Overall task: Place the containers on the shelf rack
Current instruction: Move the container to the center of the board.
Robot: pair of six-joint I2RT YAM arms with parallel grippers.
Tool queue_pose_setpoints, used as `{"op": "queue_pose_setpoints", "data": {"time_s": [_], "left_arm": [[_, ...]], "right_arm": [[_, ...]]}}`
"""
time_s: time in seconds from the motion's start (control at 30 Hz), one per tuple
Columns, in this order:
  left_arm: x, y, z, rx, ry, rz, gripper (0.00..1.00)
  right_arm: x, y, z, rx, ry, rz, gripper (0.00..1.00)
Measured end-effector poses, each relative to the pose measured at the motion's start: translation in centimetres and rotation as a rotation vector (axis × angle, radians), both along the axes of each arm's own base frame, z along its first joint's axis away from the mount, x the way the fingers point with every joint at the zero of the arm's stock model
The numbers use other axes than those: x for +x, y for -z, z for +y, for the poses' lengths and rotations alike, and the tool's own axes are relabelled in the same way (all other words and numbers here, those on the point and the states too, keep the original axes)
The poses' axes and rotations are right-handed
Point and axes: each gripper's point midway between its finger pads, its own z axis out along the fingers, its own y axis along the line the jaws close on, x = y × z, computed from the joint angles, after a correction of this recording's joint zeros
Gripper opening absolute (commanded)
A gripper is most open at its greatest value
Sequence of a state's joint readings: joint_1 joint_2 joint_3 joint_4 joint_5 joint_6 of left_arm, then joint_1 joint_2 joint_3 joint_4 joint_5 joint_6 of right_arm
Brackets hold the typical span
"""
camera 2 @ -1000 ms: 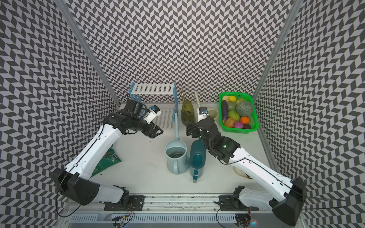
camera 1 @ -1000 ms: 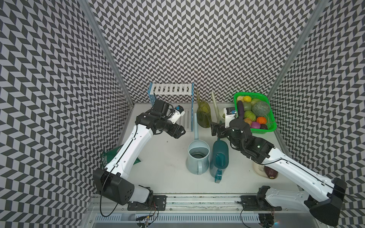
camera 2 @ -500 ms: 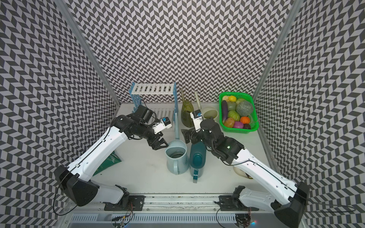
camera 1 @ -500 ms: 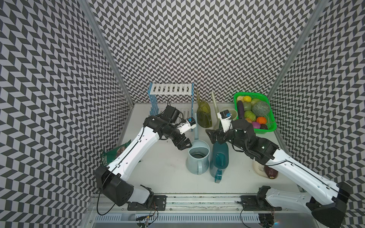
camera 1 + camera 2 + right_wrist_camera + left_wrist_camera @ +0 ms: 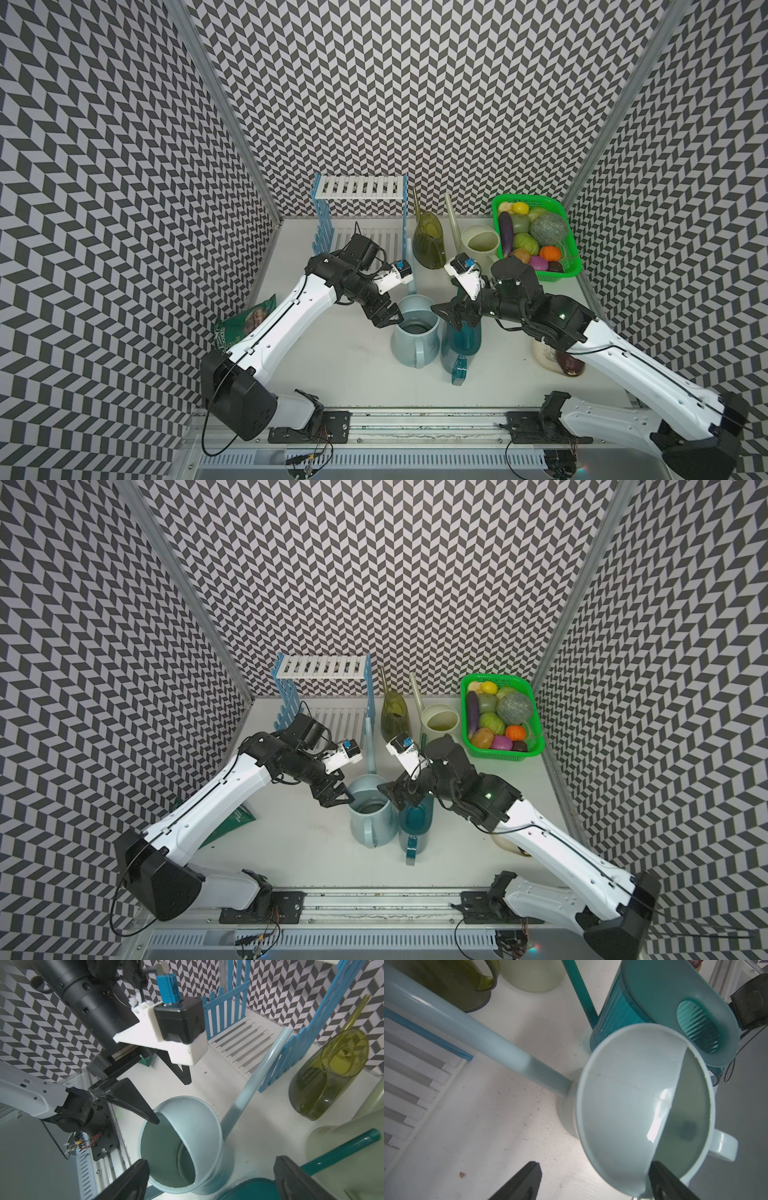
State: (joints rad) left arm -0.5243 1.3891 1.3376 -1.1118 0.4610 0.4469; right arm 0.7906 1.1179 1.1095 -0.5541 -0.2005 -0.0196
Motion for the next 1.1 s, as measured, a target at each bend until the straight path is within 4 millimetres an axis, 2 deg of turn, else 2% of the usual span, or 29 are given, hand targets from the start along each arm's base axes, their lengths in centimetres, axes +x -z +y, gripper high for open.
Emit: {"op": "queue_pose_setpoints", "data": {"time_s": [0.1, 0.2, 0.57, 0.77, 1.1], "left_arm": [[0.2, 0.1, -0.1, -0.009, -0.01, -0.008, 0.87], [0.5, 0.2, -0.2, -0.016, -0.019, -0.016, 0.87], [2.4, 0.7, -0.3, -0.013, -0.07, -0.079, 0.87], [4.2, 0.8, 0.1, 0.002, -0.11, -0.132, 0.87], [7.3, 1.1, 0.8, 0.002, -0.152, -0.194, 0.87]], "right_arm": [[0.1, 2.3, 1.3, -0.043, -0.034, 0.05, 0.92], [-0.1, 3.5, 2.2, -0.066, -0.061, 0.073, 0.92], [0.3, 4.4, 3.4, -0.07, -0.085, 0.07, 0.9], [0.6, 5.3, 4.0, -0.077, -0.085, 0.071, 0.89], [2.7, 5.9, 4.9, -0.083, -0.032, 0.047, 0.88]]}}
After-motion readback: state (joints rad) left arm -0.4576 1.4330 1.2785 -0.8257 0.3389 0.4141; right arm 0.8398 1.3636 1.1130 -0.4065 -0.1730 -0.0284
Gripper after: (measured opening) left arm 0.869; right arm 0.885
